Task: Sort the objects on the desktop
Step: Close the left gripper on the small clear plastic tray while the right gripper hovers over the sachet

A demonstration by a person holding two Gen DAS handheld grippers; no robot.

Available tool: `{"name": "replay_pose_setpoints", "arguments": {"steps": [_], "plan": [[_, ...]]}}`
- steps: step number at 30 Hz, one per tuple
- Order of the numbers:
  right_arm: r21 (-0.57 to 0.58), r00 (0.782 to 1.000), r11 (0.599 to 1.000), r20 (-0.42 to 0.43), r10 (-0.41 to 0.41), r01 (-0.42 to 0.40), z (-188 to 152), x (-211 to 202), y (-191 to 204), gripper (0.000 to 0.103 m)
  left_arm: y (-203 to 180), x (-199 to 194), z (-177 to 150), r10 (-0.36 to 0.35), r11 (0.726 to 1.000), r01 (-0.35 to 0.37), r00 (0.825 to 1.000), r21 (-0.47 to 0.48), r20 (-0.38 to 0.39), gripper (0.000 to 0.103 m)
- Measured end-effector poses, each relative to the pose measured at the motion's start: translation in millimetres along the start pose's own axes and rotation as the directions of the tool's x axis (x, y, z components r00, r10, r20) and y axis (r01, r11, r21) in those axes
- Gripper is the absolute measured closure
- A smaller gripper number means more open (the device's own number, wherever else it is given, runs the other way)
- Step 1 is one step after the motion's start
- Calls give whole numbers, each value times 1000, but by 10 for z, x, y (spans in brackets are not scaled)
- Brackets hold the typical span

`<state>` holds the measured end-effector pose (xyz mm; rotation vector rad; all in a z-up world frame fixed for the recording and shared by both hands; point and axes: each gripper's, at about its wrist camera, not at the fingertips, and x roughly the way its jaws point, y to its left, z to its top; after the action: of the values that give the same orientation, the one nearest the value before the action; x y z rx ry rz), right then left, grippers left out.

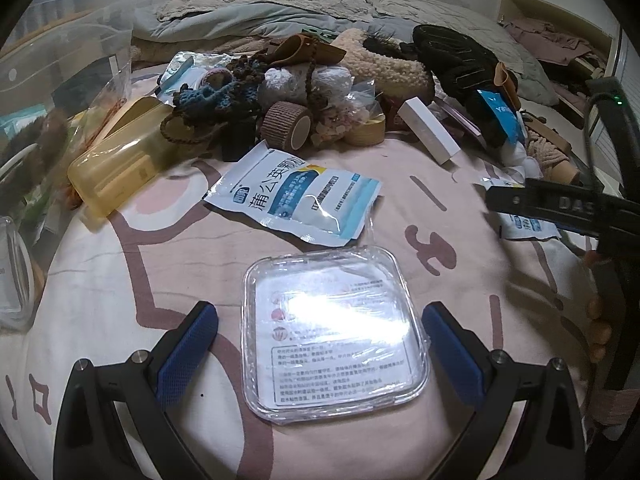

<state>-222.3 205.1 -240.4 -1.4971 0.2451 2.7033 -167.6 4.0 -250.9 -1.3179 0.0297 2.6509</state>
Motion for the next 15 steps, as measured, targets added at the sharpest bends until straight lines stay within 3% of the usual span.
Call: {"name": "replay_pose_setpoints", "arguments": {"steps": [9, 15], "plan": [[-71, 997, 994, 4, -79, 79, -48, 71, 70, 0, 57, 16, 4, -31, 999, 30, 1000, -38, -5, 0], [-73, 996, 994, 29, -80, 81, -74, 55, 50, 0, 53, -11, -4, -14, 998, 15, 1000, -57, 12, 0]]}}
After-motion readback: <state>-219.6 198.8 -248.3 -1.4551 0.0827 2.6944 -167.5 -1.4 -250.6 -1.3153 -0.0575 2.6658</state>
